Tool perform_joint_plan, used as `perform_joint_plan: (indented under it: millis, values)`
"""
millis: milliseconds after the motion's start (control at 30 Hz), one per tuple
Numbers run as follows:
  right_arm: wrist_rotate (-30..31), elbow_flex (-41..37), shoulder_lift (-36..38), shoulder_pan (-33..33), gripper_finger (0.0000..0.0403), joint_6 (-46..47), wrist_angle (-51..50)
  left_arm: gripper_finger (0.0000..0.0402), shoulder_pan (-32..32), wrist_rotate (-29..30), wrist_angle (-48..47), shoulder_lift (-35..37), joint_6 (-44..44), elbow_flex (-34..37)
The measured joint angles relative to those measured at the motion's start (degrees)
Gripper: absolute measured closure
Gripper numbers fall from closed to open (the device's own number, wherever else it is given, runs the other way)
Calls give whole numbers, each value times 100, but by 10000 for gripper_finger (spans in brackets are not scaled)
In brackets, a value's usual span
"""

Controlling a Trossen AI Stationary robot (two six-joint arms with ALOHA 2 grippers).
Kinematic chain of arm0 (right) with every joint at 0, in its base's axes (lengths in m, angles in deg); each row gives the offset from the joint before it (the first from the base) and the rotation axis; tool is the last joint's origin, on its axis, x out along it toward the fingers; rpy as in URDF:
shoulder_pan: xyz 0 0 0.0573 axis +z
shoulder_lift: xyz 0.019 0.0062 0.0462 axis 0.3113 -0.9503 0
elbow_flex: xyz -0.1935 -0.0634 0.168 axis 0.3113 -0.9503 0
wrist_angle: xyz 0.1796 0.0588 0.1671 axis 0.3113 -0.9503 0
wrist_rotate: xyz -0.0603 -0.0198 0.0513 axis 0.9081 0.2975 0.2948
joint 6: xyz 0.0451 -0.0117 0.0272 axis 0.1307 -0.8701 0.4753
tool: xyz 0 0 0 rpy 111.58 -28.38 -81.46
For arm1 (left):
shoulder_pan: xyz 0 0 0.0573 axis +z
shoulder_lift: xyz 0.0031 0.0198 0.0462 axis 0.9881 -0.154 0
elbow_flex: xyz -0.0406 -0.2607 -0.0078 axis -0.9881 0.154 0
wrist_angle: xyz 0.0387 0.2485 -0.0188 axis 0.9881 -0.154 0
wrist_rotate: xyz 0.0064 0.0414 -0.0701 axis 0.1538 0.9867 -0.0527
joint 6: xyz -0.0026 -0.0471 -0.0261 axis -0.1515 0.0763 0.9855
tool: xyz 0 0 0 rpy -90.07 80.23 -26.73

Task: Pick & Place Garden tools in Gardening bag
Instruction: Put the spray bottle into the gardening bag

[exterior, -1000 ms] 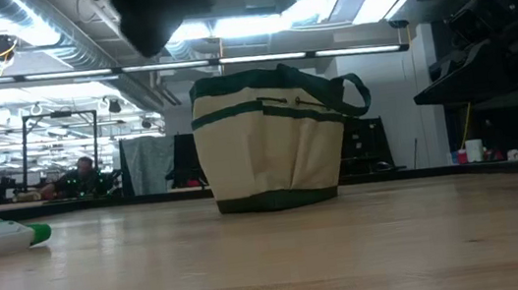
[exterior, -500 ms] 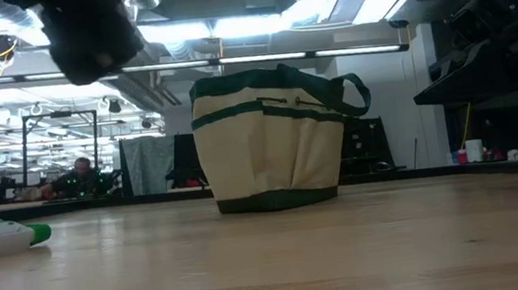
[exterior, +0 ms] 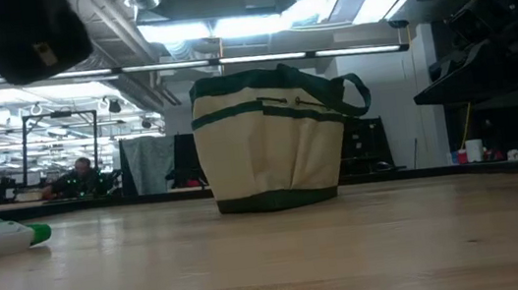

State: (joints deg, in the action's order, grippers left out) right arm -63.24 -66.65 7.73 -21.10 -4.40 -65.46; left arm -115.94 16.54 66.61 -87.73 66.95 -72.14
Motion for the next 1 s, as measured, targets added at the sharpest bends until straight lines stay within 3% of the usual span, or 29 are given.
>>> perform_joint_plan:
  millis: [333, 767, 1000]
  values:
    - [-1, 0, 0, 0, 259, -1, 0, 256, -324, -191, -604, 0, 29, 0]
    - [0, 0, 0, 0, 259, 0, 0, 256, -622, -179, -1175, 0, 757, 0]
    - [-1, 0, 0, 0, 259, -2, 0, 256, -800, 360, -1582, 0, 759, 0]
